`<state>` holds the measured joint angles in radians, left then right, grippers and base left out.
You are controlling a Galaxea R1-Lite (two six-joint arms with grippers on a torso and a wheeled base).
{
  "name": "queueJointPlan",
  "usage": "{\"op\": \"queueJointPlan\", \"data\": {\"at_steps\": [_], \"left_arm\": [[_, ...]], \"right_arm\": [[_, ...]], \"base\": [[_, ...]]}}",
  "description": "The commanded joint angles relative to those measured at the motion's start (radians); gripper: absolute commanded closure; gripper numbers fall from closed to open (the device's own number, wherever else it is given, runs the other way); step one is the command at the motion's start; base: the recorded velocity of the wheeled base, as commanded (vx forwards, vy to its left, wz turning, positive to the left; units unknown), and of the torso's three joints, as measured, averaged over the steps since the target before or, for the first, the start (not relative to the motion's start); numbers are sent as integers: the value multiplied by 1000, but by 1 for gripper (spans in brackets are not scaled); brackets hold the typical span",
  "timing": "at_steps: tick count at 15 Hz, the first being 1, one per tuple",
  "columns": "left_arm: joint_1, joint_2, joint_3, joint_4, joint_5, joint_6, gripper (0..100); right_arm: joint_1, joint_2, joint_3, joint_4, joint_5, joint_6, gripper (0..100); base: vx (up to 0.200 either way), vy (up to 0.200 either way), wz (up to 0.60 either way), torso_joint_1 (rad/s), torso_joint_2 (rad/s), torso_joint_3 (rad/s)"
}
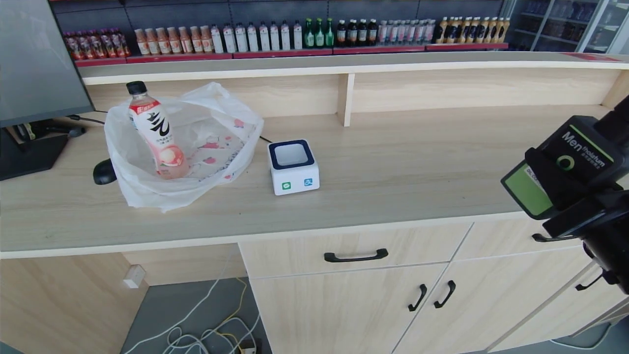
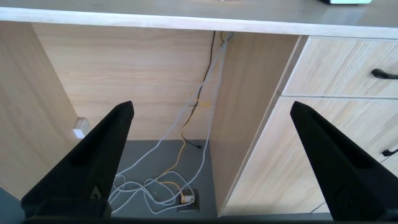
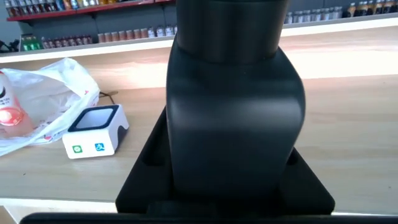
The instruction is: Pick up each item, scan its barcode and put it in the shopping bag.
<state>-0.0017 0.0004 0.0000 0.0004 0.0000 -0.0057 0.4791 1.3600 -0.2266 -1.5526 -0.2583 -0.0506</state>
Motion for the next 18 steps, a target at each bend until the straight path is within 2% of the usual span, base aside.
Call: {"op": "queueJointPlan", "data": {"at_steps": [1, 12, 16, 18], "left_arm": [[2, 0, 0, 0, 0, 0, 0], [2, 0, 0, 0, 0, 0, 0], [2, 0, 0, 0, 0, 3, 0], [2, 0, 0, 0, 0, 3, 0]], "right_arm": [[-1, 16, -7, 0, -1, 0, 100], [-1, 139, -94, 0, 1, -5, 100], [-1, 148, -132, -1, 74, -44, 100], [-1, 189, -177, -3, 76, -44, 100]], "base": [[0, 200, 0, 2, 2, -2], [0, 200, 0, 1, 3, 4], [0, 0, 0, 0, 0, 0], [0, 0, 0, 0, 0, 0]]}}
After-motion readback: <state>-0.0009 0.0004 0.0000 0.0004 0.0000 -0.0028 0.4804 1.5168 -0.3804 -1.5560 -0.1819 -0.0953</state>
